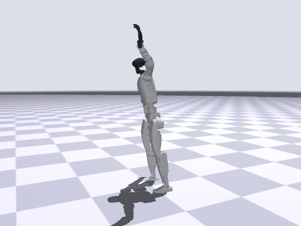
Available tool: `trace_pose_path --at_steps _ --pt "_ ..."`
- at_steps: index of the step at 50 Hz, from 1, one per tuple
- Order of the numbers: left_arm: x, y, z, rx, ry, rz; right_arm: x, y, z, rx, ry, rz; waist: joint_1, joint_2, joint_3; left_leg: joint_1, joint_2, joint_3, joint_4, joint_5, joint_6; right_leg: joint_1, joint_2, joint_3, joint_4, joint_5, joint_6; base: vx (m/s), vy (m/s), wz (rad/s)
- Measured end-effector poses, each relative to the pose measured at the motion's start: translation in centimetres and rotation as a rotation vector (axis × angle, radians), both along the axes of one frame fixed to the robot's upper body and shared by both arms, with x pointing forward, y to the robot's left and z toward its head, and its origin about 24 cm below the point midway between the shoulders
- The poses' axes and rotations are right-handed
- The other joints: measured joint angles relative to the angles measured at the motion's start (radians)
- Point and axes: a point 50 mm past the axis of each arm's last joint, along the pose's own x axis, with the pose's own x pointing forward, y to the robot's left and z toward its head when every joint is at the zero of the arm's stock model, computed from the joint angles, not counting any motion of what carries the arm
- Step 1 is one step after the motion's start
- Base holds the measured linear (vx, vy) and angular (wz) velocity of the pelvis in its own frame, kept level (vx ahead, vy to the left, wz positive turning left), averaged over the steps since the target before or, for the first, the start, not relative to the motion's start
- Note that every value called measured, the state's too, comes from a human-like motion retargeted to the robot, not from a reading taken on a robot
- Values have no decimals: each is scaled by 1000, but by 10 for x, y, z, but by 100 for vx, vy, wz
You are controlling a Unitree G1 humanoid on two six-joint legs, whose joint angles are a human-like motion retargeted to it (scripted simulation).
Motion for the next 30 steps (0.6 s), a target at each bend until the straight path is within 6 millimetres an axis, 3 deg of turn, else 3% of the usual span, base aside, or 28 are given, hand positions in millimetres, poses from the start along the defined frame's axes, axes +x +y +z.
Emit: trace_pose_path --at_steps 3,5,6,7,8,9,15,20,23,27,30 --pt "10 -30 25 180 227 125 35 -21 12 -80 -209 -125 -133 20 30 13 10 39 2 -9 7 -13 9 43 3 6 10 0 -2 -74" --pt "21 -48 37 278 395 224 70 -27 17 -90 -378 -189 -217 21 57 23 17 66 4 -15 15 -23 16 74 6 11 15 -1 -2 -78" --pt "31 -68 55 350 474 274 86 -19 11 -57 -457 -234 -239 -10 68 31 19 80 4 -18 20 -24 19 89 8 13 17 -2 -1 -80" --pt "54 -88 63 413 558 283 96 -14 9 -38 -527 -282 -251 -30 69 39 21 94 4 -21 25 -26 22 105 9 16 20 -2 -1 -82" --pt "88 -98 54 449 650 256 94 -19 12 -52 -584 -335 -242 -27 51 45 24 109 1 -24 31 -32 25 122 10 18 23 -1 0 -82" --pt "109 -99 42 463 735 242 102 -24 17 -61 -649 -350 -256 -22 45 49 26 123 0 -26 35 -38 29 137 11 22 25 -1 0 -80" --pt "166 -84 -25 452 1092 175 208 -32 61 -17 -1039 -246 -442 -61 84 72 36 189 -7 -38 56 -66 47 214 18 41 46 -3 1 -64" --pt "173 -79 -37 425 1257 136 294 -8 100 106 -1301 -237 -552 -254 172 85 37 227 -1 -45 64 -77 54 260 21 61 64 -6 2 -44" --pt "173 -66 -49 354 1375 133 321 -5 124 144 -1409 -340 -579 -405 207 88 34 239 6 -47 67 -78 53 275 19 72 78 -7 1 -23" --pt "162 -39 -61 172 1494 134 328 -23 156 153 -1558 -599 -573 -610 236 79 41 241 13 -43 64 -83 61 277 13 86 79 -7 -3 -3" --pt "143 -17 -64 -33 1499 63 309 -65 202 69 -1757 -794 -553 -661 246 17 53 226 18 -38 66 -128 71 261 0 101 79 -2 2 20"
